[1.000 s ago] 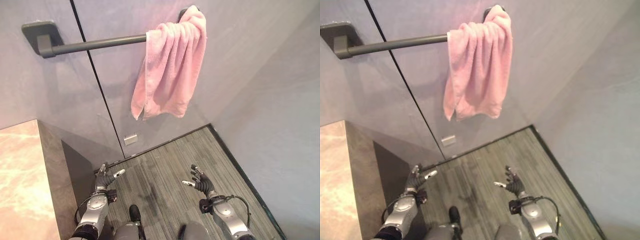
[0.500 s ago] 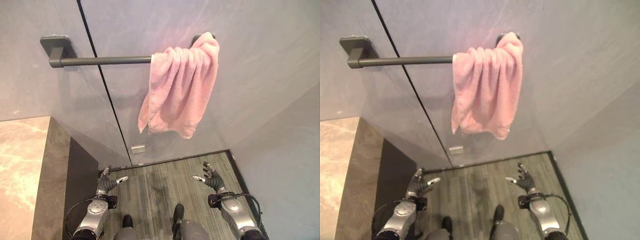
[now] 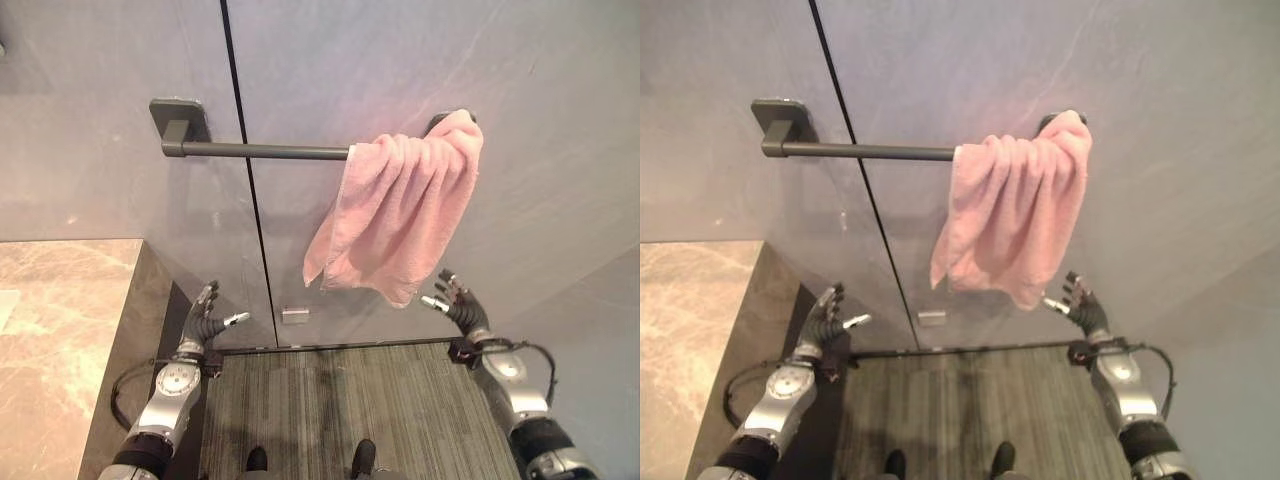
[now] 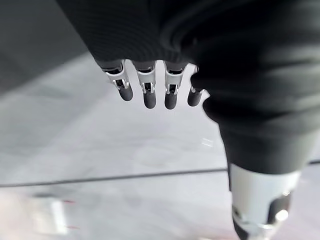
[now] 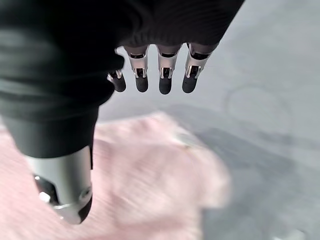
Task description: Put brush and paste in cup on sink, flatten towel.
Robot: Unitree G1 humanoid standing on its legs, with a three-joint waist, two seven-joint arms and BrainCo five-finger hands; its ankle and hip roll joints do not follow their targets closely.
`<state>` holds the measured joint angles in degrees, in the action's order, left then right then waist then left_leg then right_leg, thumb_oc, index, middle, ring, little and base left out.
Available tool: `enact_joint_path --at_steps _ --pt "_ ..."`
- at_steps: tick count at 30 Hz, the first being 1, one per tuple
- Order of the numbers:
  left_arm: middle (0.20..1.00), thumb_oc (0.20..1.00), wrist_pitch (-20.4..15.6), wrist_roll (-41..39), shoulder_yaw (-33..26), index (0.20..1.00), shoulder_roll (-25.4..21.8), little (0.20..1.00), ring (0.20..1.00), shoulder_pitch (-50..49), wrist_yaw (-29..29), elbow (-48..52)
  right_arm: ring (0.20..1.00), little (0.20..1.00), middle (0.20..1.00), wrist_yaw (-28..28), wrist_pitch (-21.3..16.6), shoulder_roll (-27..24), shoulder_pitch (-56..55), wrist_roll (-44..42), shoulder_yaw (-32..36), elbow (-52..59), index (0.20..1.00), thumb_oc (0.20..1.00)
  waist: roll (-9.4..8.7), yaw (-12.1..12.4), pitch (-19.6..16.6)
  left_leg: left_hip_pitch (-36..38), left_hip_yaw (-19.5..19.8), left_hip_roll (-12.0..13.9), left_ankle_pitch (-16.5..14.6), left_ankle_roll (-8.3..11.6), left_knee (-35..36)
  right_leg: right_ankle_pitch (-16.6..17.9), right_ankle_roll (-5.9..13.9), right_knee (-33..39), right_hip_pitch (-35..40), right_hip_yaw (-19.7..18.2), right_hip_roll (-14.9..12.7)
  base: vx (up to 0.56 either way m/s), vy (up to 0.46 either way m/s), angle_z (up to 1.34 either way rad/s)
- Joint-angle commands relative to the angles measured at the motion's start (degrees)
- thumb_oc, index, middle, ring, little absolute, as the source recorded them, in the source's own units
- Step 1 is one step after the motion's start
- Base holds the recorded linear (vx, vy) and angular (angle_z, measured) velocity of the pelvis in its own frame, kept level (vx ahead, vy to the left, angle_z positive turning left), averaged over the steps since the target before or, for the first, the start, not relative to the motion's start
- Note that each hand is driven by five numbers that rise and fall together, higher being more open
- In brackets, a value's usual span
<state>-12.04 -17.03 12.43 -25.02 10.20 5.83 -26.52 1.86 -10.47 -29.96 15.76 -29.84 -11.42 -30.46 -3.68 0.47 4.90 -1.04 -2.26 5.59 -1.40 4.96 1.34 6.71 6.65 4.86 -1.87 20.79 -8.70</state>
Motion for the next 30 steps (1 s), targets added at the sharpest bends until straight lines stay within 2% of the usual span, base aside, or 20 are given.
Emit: enact_joint_path --at_steps 1,11,15,21,30 --pt "1.0 1.0 -2.4 -2.4 5.4 1.0 -1.8 1.0 1.0 9.5 -2.0 1.6 1.0 1.0 1.0 2.2 -1.6 -4.6 11.5 -2.5 -4.2 -2.6 1.0 1.0 -0.11 1.2 0.4 1.5 -2.0 -1.9 1.9 -0.44 -0.7 -2.7 3.35 -4.5 2.2 -1.3 -1.2 0.03 -0.031 -0.01" --pt "1.0 1.0 -0.8 -4.7 14.9 1.0 0.4 1.0 1.0 17.7 -6.4 4.9 1.0 1.0 1.0 7.7 1.2 -6.8 22.1 -6.3 -12.7 -4.5 1.0 1.0 1.57 1.3 1.1 1.0 -1.9 -1.7 3.5 0.61 1.2 -2.2 3.11 -1.7 2.8 -0.6 -0.9 0.0 -0.006 0.0" --pt "1.0 1.0 -0.2 -4.2 17.4 1.0 2.0 1.0 1.0 18.9 -7.1 3.9 1.0 1.0 1.0 9.4 2.1 -6.7 24.6 -8.3 -14.9 -5.2 1.0 1.0 1.71 1.2 1.1 1.1 -2.0 -1.4 3.8 0.92 1.7 -2.2 2.91 -0.9 3.2 -0.5 -0.6 0.01 -0.007 0.0" --pt "1.0 1.0 0.8 -4.5 20.2 1.0 5.7 1.0 1.0 22.1 -6.4 0.3 1.0 1.0 1.0 7.9 2.0 -5.2 28.6 -7.2 -16.8 -6.6 1.0 1.0 1.8 0.8 1.5 1.0 -1.9 -1.0 4.3 1.37 2.1 -2.4 2.41 -1.1 3.0 -0.5 -0.1 0.0 -0.01 0.01" --pt "1.0 1.0 2.1 -0.8 21.1 1.0 10.2 1.0 1.0 24.1 -3.3 -4.8 1.0 1.0 1.0 4.5 1.7 -1.5 29.0 -5.7 -15.5 -7.0 1.0 1.0 1.72 0.1 1.4 1.6 -2.0 -0.5 4.6 1.55 2.5 -2.8 2.04 -0.9 3.3 -0.8 0.6 0.0 0.0 0.0"
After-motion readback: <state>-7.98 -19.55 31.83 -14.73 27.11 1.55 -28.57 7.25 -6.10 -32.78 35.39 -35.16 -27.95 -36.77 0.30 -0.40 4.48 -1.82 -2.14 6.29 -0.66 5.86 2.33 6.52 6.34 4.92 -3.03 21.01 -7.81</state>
